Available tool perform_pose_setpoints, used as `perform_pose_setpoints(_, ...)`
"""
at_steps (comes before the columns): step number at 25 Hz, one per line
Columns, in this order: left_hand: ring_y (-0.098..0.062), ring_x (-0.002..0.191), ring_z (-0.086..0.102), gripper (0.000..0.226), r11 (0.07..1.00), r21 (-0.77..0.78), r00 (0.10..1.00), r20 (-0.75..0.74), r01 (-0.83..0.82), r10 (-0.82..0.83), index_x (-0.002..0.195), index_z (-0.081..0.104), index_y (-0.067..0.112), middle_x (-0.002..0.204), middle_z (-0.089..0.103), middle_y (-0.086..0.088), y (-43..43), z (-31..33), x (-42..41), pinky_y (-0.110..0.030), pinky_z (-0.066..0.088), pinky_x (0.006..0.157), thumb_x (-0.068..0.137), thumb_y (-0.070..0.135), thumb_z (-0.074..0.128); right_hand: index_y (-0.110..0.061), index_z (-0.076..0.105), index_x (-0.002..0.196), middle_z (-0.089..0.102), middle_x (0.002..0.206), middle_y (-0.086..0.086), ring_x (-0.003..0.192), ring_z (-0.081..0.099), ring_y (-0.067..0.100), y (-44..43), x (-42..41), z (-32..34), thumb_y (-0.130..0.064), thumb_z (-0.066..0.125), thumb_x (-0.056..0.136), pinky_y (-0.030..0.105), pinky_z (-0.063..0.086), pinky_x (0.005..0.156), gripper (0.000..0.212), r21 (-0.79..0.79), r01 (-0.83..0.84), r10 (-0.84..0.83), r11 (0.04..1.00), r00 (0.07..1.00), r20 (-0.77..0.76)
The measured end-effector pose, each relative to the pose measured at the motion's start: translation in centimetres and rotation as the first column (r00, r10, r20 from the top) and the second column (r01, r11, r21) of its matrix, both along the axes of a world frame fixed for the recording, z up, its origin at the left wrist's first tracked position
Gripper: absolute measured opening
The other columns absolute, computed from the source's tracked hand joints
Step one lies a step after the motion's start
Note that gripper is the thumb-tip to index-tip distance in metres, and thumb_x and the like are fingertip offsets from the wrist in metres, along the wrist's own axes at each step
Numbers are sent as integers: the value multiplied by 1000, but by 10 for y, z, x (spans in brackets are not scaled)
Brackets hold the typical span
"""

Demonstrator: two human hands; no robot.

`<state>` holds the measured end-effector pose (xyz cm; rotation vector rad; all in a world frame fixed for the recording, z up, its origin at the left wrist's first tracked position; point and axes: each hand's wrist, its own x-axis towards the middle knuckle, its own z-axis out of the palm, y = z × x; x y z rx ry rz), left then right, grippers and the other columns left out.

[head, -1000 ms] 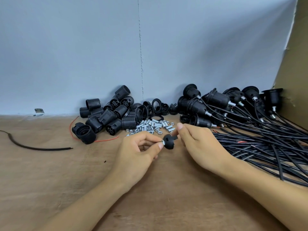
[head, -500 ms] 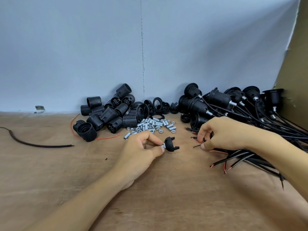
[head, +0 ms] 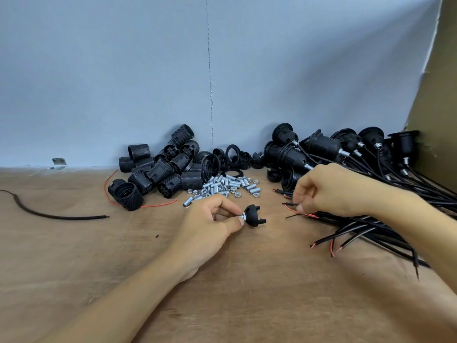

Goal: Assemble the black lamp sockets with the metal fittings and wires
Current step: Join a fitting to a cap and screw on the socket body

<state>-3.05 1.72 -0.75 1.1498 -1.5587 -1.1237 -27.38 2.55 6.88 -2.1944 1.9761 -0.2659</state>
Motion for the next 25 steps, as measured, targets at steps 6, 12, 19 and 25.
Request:
perform_pose_setpoints(6, -10, 60, 65, 15, 999, 12, 991, -128, -36, 37, 84, 74, 11, 69, 72, 1, -3, 0, 3, -18, 51, 55, 84, -4, 75, -36, 73, 100, 70, 87, -17, 80, 61, -7, -1, 27, -27, -29, 71, 90, 4, 41, 69, 12, -297, -87, 209, 951, 889, 407)
perform_pose_setpoints(12, -10, 59, 67, 16, 999, 27, 990, -135, -35, 39, 85, 74, 12, 69, 72, 2, -5, -1, 3, -17, 51, 55, 85, -4, 74, -36, 69, 105, 67, 97, -16, 91, 61, -1, 4, -2, 5, -38, 77, 83, 18, 48, 83, 24, 181, -110, 115, 977, 993, -21)
perform_pose_setpoints(19, -13, 58, 66, 15, 997, 32, 982, -172, -69, 73, 85, 73, 10, 71, 71, -1, -5, -1, 3, -19, 51, 53, 86, -6, 72, -31, 71, 90, 62, 88, -13, 85, 56, 3, 1, 21, -30, -25, 70, 89, 26, 48, 80, 6, -133, -165, 166, 977, 986, 0)
perform_pose_setpoints(25, -12, 52, 62, 12, 973, 36, 922, -314, -227, 227, 88, 70, 7, 64, 67, 4, -10, -1, 6, -19, 49, 49, 88, -6, 70, -37, 66, 100, 61, 91, -16, 87, 56, 2, -4, 15, -38, -42, 70, 86, 26, 49, 80, 15, -152, -152, 157, 977, 987, 23)
